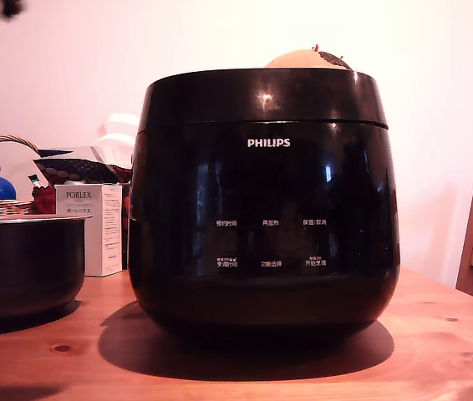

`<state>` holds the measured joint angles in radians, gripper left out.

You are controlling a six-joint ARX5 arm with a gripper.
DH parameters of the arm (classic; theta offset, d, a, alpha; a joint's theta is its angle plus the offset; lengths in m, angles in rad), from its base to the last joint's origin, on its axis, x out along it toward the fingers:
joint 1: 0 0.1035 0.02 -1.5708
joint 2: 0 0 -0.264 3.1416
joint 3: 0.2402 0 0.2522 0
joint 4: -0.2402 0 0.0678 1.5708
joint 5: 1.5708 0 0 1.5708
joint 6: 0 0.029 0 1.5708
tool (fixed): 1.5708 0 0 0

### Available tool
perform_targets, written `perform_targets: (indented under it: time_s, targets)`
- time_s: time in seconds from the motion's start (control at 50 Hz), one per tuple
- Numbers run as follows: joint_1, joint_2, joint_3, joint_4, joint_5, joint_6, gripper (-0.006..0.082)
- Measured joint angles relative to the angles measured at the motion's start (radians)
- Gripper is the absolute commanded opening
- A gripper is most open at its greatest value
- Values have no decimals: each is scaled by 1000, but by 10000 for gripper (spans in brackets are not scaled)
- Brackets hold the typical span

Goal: Open the rice cooker by pressing the large metal button on the top of its lid with medium force

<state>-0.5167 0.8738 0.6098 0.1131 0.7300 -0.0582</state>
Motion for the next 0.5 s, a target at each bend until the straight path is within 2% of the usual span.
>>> perform_targets:
  time_s: [0.22, 0.5]
  targets:
    - [-83, 148, 60, 142, -80, 40, -23]
    - [-167, 350, 137, 213, -182, 74, -23]
